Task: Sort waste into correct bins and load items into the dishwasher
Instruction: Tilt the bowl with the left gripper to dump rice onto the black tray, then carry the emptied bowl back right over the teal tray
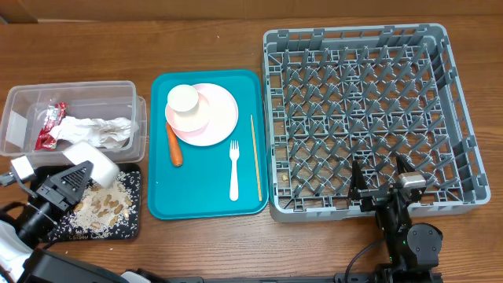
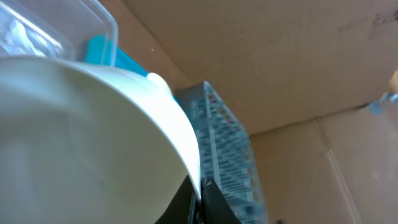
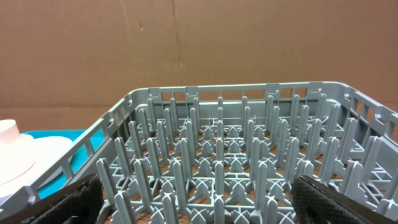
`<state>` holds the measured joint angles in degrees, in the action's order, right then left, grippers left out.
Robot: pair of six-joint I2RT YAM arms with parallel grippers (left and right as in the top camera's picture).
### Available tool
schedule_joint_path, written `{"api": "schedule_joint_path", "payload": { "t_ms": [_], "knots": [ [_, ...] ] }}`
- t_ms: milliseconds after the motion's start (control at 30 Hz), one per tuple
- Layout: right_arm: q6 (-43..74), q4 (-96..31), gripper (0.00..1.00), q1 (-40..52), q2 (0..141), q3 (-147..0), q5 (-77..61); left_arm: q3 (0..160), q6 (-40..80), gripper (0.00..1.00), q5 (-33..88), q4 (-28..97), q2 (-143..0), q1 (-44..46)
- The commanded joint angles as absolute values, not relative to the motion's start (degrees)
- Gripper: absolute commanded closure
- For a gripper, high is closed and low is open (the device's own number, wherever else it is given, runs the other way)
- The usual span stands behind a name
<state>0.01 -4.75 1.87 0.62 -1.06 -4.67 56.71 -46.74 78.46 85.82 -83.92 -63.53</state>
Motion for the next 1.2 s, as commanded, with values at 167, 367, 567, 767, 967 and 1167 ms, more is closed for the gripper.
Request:
{"api": "schedule_joint_path", "payload": {
  "t_ms": [167, 367, 567, 767, 967, 1167],
  "knots": [
    [0.27, -4.4, 0.0, 1.65, 0.19, -0.45, -4.58, 56.66, -45.58, 0.96, 80.66, 84.01, -85.36, -63.72],
    [0.27, -4.4, 0.0, 1.65, 0.19, -0.45, -4.58, 56.66, -46.68, 0.96, 80.73, 83.13, -86.52, -63.75],
    [0.27, -4.4, 0.0, 1.65, 0.19, -0.45, -4.6, 56.66, -52.49, 0.96, 80.42, 87.64, -86.48, -63.72],
    [0.27, -4.4, 0.0, 1.65, 0.19, -0.45, -4.58, 57.14, -53.6, 0.96, 80.36, 89.38, -86.48, -63.7],
    [0.27, -4.4, 0.0, 1.65, 0.19, -0.45, -4.58, 64.55, -53.63, 0.96, 77.52, 95.85, -86.21, -60.58],
    [0.27, -4.4, 0.0, 1.65, 0.19, -0.45, -4.58, 72.99, -48.58, 0.96, 73.08, 96.75, -85.32, -49.84]
  ]
}}
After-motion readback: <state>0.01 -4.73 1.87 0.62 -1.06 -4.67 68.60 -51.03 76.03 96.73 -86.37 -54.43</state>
